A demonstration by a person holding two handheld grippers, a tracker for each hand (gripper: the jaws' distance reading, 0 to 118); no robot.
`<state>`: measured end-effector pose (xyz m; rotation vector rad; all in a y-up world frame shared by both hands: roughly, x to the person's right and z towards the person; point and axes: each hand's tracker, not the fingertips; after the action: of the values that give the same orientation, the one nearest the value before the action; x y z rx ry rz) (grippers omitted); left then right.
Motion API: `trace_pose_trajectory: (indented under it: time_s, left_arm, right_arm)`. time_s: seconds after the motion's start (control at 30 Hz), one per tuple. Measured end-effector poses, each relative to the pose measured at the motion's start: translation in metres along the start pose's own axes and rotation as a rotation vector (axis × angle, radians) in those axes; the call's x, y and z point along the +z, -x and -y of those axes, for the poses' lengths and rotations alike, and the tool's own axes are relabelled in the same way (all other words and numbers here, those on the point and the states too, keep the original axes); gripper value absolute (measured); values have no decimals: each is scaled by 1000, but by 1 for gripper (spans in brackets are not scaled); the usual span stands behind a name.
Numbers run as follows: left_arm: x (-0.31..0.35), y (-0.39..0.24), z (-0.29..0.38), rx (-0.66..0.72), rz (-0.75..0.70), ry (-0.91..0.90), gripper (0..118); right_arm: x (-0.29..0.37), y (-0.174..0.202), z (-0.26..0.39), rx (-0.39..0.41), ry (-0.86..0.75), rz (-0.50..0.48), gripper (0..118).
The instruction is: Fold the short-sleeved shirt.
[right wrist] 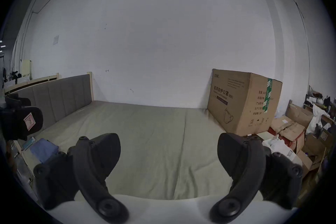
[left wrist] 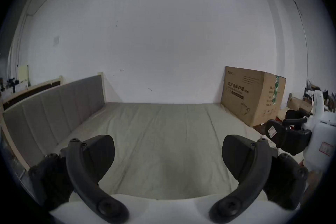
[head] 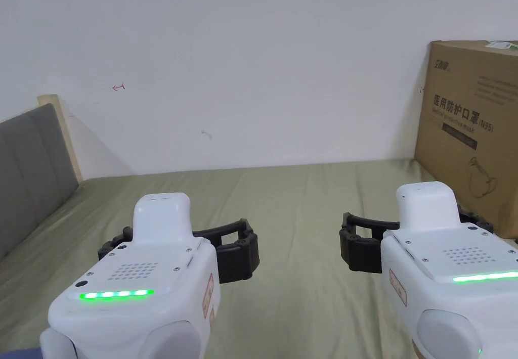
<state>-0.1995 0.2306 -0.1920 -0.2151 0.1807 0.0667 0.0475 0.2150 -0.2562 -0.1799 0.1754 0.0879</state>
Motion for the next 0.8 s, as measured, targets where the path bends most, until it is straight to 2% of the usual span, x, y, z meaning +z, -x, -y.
trace_pose_trajectory:
  time_s: [0.13,0.33,0.47,0.67,0.8]
  left_arm:
    - [-6,0,2,-1,-44,17,118]
    - [-4,0,4,-49,-32,-26,118]
    - [-7,-1,0,-25,-35,26,118]
    - [-1,-6,7,-108,-27,-24,118]
    - [-2,-5,7,-84,9,-22,118]
  right_arm:
    - [-3,-1,4,-5,12,7,109]
    - [-5,-4,7,-26,30,3,109]
    - [-6,-4,8,-17,37,-3,109]
    - [-9,-2,16,-5,69,-11,109]
    - [-9,-3,19,-17,79,-17,109]
